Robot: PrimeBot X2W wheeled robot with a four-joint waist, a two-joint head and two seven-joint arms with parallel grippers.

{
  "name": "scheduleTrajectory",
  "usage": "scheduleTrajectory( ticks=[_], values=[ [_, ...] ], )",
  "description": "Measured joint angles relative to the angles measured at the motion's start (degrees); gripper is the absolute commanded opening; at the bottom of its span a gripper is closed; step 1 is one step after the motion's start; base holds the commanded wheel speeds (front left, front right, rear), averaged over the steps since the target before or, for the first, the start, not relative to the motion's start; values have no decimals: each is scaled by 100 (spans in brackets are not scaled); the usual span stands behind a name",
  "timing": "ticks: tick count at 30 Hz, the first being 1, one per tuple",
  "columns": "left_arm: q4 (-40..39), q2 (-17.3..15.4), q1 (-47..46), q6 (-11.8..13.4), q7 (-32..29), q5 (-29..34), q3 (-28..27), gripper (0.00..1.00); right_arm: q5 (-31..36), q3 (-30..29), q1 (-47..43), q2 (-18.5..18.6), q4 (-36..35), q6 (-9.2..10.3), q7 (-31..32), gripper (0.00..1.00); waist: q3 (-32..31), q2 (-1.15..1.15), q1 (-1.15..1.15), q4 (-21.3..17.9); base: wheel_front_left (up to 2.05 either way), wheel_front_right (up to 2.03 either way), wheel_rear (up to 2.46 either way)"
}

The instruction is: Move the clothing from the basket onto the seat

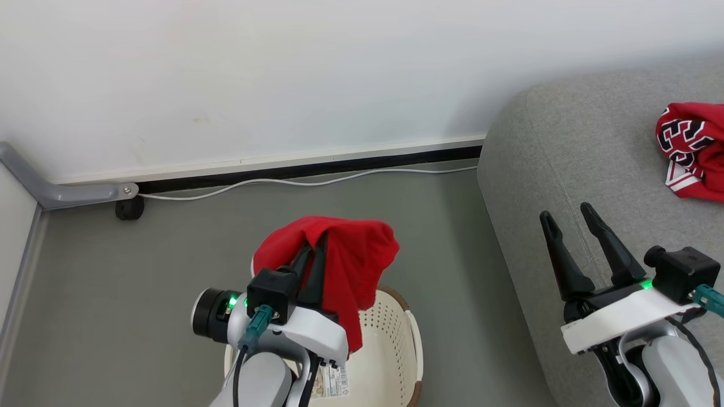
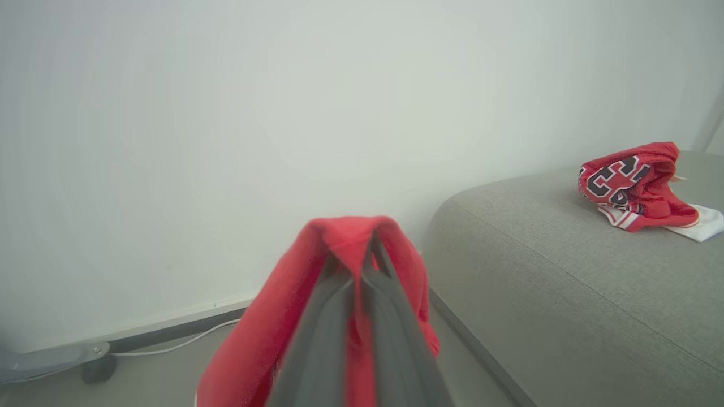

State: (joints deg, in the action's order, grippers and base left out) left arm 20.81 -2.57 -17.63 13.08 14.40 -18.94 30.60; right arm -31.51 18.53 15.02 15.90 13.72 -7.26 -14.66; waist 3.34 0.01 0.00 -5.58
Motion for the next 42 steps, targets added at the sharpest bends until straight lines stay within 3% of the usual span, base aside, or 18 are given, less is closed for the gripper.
scheduleTrajectory(
  ticks=[14,28,36,42],
  values=[
    [-977,-4,-522,-166,2,334,25,0,32,-41,-88,-37,164,0,0,100,-4,0,0,111,0,0,0],
    [-1389,-48,-1156,-193,7,482,2,0,41,-11,-155,-69,231,0,0,100,21,0,0,153,0,0,0],
    [-1434,-40,-1239,-192,-1,482,138,0,35,688,13,24,-180,0,1,100,122,0,0,168,0,0,0],
    [-1435,-21,-1350,-193,-1,482,374,0,22,1669,802,405,-678,0,1,100,240,0,0,203,0,0,0]
  ],
)
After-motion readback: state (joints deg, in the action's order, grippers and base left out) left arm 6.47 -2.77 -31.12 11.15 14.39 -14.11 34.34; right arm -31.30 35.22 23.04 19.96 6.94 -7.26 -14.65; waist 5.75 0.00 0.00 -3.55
